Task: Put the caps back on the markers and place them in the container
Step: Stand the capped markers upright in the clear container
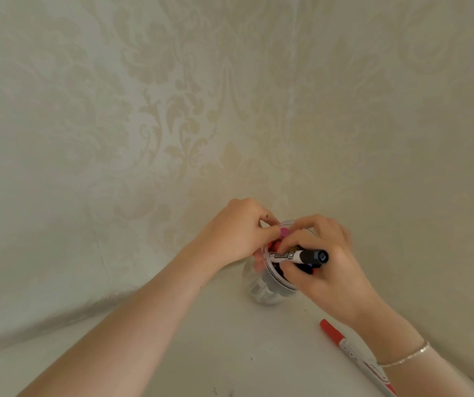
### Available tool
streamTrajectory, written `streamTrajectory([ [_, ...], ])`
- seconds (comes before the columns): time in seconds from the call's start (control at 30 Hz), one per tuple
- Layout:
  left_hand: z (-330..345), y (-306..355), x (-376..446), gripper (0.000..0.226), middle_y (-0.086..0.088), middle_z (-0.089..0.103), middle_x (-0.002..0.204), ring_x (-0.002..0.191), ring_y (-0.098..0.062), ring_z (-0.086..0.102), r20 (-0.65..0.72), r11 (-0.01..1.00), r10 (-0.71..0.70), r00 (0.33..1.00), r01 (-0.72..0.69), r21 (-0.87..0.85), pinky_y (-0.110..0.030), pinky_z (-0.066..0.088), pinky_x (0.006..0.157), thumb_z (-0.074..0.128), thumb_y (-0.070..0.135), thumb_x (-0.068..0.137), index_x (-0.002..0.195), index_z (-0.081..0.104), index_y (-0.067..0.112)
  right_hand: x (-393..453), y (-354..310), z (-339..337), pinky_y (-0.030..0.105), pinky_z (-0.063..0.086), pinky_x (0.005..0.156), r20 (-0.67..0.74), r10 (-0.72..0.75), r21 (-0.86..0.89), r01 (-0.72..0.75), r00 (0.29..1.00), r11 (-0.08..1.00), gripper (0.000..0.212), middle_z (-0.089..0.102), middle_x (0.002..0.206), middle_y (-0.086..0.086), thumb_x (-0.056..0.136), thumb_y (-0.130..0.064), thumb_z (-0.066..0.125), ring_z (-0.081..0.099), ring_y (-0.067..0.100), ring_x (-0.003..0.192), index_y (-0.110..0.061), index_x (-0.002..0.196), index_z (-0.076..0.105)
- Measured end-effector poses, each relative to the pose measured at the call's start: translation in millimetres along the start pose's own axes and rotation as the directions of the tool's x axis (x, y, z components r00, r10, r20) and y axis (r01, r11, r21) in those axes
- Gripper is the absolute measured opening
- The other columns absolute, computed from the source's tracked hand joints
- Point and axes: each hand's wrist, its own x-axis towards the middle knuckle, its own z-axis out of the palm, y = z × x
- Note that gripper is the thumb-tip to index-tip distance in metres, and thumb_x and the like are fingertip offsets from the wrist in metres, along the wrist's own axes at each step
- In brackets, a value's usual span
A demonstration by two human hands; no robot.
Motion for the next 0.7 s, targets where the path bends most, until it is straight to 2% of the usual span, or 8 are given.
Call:
streamTrajectory([
  [0.07,0,-1,0,0.018,-0.003,0.071,0.060,0.061,-0.022,0.070,-0.008,1.000,-0.013,1.000,0.013,-0.021,-0.044,0.058,0.069,0.063,0.033,0.088,0.098,0.075,0.025,2,4,-1,0.030,0.030,0.104,-0.015,0.111,0.122,-0.108,0.994,0.987,0.020,0.050,0.123,-0.016,0.070,-0.048,0.057,0.039,0.001,0.120,-0.057,0.088,0.058],
  [0.13,2,-4,0,0.016,-0.001,0.072,0.062,0.058,-0.013,0.069,-0.023,0.997,-0.036,0.999,0.034,-0.071,-0.040,0.059,0.072,0.063,0.035,0.089,0.097,0.074,0.026,5,10,1,0.039,0.041,0.102,0.055,0.205,0.248,-0.212,0.977,0.945,0.027,0.046,0.133,-0.020,0.071,-0.048,0.061,0.042,-0.002,0.123,-0.061,0.094,0.059],
  [0.23,2,-4,1,0.018,-0.001,0.074,0.072,0.065,-0.008,0.071,0.016,0.986,-0.063,0.998,0.064,-0.155,-0.036,0.059,0.078,0.062,0.035,0.091,0.096,0.075,0.024,9,15,6,0.038,0.046,0.096,0.082,0.245,0.232,-0.258,0.966,0.938,0.019,0.047,0.121,-0.033,0.074,-0.047,0.059,0.048,-0.001,0.120,-0.050,0.091,0.067],
  [0.33,-5,-7,-1,0.017,0.000,0.074,0.092,0.090,-0.011,0.070,0.231,0.924,-0.058,0.971,0.140,-0.355,-0.031,0.055,0.091,0.061,0.016,0.088,0.100,0.071,0.023,15,20,6,0.020,0.044,0.086,-0.005,0.321,0.349,-0.299,0.947,0.888,0.011,0.060,0.106,-0.020,0.087,-0.020,0.064,0.056,-0.005,0.102,-0.027,0.084,0.072],
  [0.43,5,-24,-3,0.065,0.008,0.053,0.128,0.118,-0.003,0.052,0.357,0.973,0.024,0.934,0.061,-0.224,-0.025,0.042,0.104,0.079,0.016,0.073,0.127,0.049,0.037,17,26,3,0.006,0.044,0.069,-0.039,0.435,0.426,-0.379,0.900,0.821,0.009,0.065,0.098,-0.009,0.088,-0.018,0.063,0.059,-0.007,0.085,-0.015,0.083,0.070],
  [0.5,27,-35,-7,0.103,0.013,0.028,0.145,0.132,-0.001,0.033,0.314,0.992,0.073,0.947,-0.036,-0.122,-0.025,0.033,0.110,0.089,0.029,0.062,0.142,0.025,0.041,17,27,4,0.011,0.046,0.067,-0.029,0.472,0.454,-0.409,0.881,0.792,0.010,0.066,0.096,-0.006,0.088,-0.022,0.063,0.060,-0.003,0.083,-0.015,0.086,0.070],
  [0.57,57,-43,-9,0.124,0.017,0.020,0.151,0.139,-0.001,0.026,0.212,0.976,0.138,0.968,-0.097,-0.195,-0.032,0.032,0.115,0.092,0.040,0.052,0.146,0.011,0.041,17,26,5,0.014,0.045,0.071,0.000,0.493,0.446,-0.442,0.870,0.778,0.012,0.066,0.097,-0.004,0.088,-0.025,0.063,0.061,0.001,0.086,-0.016,0.089,0.070],
  [0.7,81,-46,-5,0.120,0.022,0.042,0.141,0.131,-0.002,0.041,0.014,0.955,0.082,0.997,-0.075,-0.287,-0.037,0.042,0.108,0.091,0.051,0.044,0.143,0.023,0.044,15,23,4,0.025,0.052,0.081,0.070,0.548,0.493,-0.506,0.834,0.708,0.019,0.068,0.101,-0.003,0.084,-0.023,0.069,0.064,0.010,0.096,-0.016,0.101,0.066],
])
